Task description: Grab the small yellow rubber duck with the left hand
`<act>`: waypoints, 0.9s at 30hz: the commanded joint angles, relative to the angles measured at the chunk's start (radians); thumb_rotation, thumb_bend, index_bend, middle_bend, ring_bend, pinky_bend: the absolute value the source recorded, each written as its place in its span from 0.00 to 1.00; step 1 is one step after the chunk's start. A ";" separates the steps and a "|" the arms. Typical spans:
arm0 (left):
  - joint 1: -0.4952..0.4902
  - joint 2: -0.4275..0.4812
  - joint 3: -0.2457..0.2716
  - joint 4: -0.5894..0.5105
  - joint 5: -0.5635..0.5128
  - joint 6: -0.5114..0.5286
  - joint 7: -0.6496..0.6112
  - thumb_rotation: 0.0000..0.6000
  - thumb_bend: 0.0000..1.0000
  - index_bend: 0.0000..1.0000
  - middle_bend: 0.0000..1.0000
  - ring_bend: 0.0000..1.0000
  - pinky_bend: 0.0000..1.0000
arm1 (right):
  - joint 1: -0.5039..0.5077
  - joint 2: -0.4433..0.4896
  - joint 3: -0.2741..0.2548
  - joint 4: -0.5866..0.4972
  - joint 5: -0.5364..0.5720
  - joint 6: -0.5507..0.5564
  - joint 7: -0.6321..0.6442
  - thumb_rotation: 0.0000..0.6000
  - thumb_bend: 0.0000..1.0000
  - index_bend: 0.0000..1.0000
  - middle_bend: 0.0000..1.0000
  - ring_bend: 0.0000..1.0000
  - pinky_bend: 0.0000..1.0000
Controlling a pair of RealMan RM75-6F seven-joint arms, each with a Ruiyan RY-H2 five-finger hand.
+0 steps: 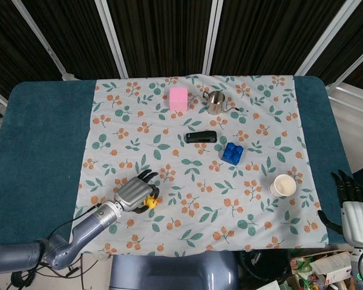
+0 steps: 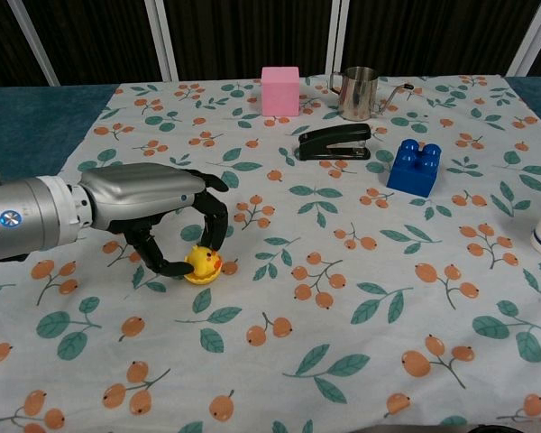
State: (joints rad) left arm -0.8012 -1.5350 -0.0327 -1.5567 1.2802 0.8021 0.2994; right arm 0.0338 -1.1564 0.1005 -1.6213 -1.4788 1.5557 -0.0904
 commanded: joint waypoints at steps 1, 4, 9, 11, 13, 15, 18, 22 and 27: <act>-0.002 -0.004 0.003 0.008 0.003 0.000 0.009 1.00 0.32 0.43 0.41 0.03 0.00 | 0.000 0.000 0.001 0.000 0.000 0.001 0.000 1.00 0.16 0.07 0.02 0.08 0.16; -0.003 -0.009 0.005 0.015 0.003 0.001 0.017 1.00 0.32 0.42 0.40 0.03 0.00 | 0.000 0.000 0.001 0.000 0.002 0.000 0.002 1.00 0.16 0.07 0.02 0.08 0.16; -0.003 -0.011 0.006 0.014 0.003 0.006 0.025 1.00 0.30 0.33 0.32 0.01 0.00 | 0.000 0.000 0.001 0.001 0.001 0.000 0.003 1.00 0.16 0.07 0.02 0.08 0.16; -0.003 -0.009 0.006 0.012 0.003 0.009 0.027 1.00 0.29 0.26 0.26 0.00 0.00 | 0.000 0.000 0.001 0.001 0.001 0.000 0.003 1.00 0.16 0.07 0.02 0.08 0.16; -0.001 -0.005 0.000 0.006 0.005 0.018 0.023 1.00 0.28 0.19 0.20 0.00 0.00 | 0.000 0.000 0.001 0.001 0.001 0.001 0.003 1.00 0.16 0.07 0.02 0.08 0.16; 0.003 0.003 -0.007 -0.008 0.010 0.031 0.008 1.00 0.28 0.17 0.18 0.00 0.00 | 0.000 0.001 0.002 0.001 0.003 0.000 0.004 1.00 0.16 0.07 0.02 0.08 0.16; 0.008 0.025 -0.016 -0.040 0.025 0.052 -0.007 1.00 0.28 0.16 0.16 0.00 0.00 | 0.000 0.001 0.001 0.001 0.004 -0.002 0.004 1.00 0.16 0.07 0.02 0.08 0.16; 0.021 0.085 -0.026 -0.113 0.056 0.103 0.000 1.00 0.28 0.16 0.13 0.00 0.00 | 0.001 0.000 0.002 0.000 0.005 -0.002 0.002 1.00 0.16 0.07 0.02 0.08 0.16; 0.064 0.169 -0.041 -0.197 0.078 0.225 0.098 1.00 0.28 0.13 0.10 0.00 0.00 | 0.000 0.001 0.002 -0.001 0.005 -0.001 0.000 1.00 0.16 0.07 0.02 0.08 0.16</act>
State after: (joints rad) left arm -0.7647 -1.4093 -0.0633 -1.7105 1.3419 0.9626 0.3430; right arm 0.0339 -1.1554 0.1028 -1.6226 -1.4742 1.5551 -0.0903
